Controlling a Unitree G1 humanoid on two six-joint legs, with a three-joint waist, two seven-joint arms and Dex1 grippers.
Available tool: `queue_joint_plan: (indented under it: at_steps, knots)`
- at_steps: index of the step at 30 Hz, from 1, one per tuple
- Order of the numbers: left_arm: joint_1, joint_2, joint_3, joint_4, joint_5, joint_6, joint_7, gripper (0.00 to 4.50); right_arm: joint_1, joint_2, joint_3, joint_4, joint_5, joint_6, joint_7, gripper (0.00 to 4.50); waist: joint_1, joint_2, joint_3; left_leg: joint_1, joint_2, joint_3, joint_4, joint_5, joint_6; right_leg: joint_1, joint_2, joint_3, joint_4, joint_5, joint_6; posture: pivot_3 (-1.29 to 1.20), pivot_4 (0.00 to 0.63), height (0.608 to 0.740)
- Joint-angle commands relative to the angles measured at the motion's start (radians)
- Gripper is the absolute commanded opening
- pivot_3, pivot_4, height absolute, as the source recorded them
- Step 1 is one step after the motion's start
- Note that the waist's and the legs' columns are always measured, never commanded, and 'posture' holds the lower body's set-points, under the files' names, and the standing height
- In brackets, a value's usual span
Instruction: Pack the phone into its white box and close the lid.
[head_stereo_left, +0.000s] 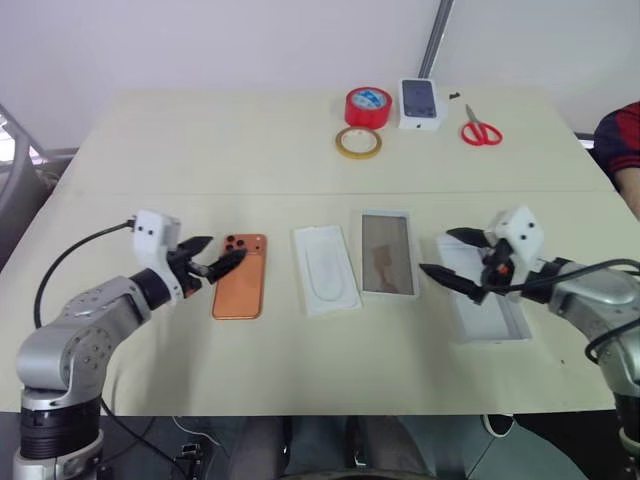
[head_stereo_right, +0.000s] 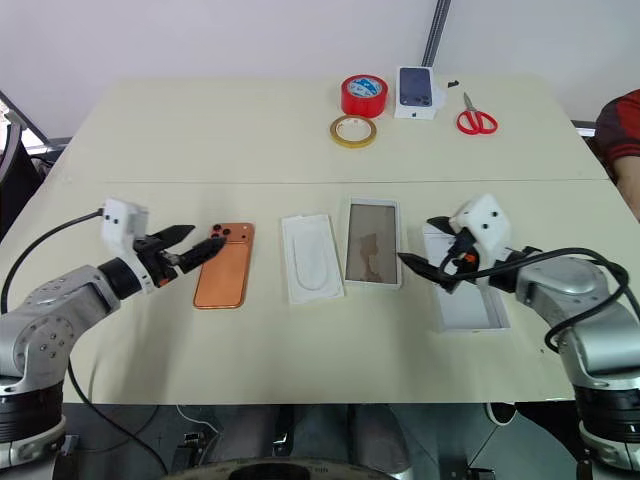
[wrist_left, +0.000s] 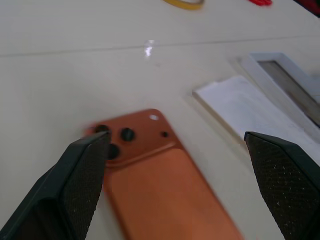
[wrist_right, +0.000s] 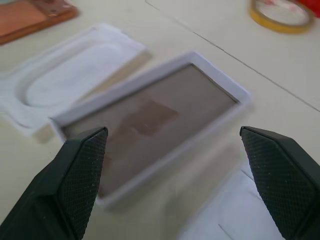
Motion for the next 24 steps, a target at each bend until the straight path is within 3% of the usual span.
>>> queue_joint_plan:
  at_steps: [1, 11, 17, 22, 24]
  knots:
    - [-0.056, -0.043, 0.042, -0.027, -0.114, 0.118, 0.095, 4.5, -0.004, -0.003, 0.014, -0.062, -0.012, -0.022, 0.004, 4.43, 0.005, 0.0, 0.0, 0.0, 0.0, 0.0, 0.001, 0.0, 0.0, 0.0, 0.0, 0.0, 0.0, 0.0, 0.0, 0.0, 0.15, 0.74]
    - [-0.173, -0.286, 0.053, -0.006, -0.264, 0.497, 0.434, 4.5, 0.0, -0.01, 0.029, -0.104, -0.024, -0.02, 0.006, 4.43, 0.002, 0.0, 0.0, 0.0, -0.001, -0.001, 0.002, 0.0, 0.0, 0.001, 0.001, 0.0, 0.0, 0.0, 0.0, 0.0, 0.15, 0.74]
    - [-0.222, -0.492, 0.124, 0.039, -0.286, 0.595, 0.554, 4.5, 0.007, -0.011, 0.032, -0.114, -0.031, -0.02, 0.008, 4.43, 0.005, -0.001, 0.0, 0.0, -0.001, -0.001, 0.003, 0.0, -0.001, 0.002, 0.001, 0.0, 0.0, 0.0, 0.0, 0.0, 0.15, 0.74]
    - [-0.237, -0.598, 0.153, 0.075, -0.256, 0.632, 0.622, 4.5, -0.003, -0.01, 0.041, -0.117, -0.036, -0.018, 0.011, 4.43, 0.004, -0.001, 0.0, 0.0, -0.001, -0.001, 0.003, 0.003, -0.005, 0.002, 0.001, 0.0, 0.0, 0.0, 0.0, 0.0, 0.15, 0.74]
    - [-0.239, -0.613, 0.154, 0.08, -0.228, 0.632, 0.649, 3.98, -0.005, -0.011, 0.048, -0.124, -0.038, -0.018, 0.013, 4.5, 0.004, -0.001, 0.0, 0.0, -0.001, -0.001, 0.003, 0.003, -0.005, 0.002, 0.001, 0.0, 0.0, 0.0, 0.0, 0.0, 0.15, 0.74]
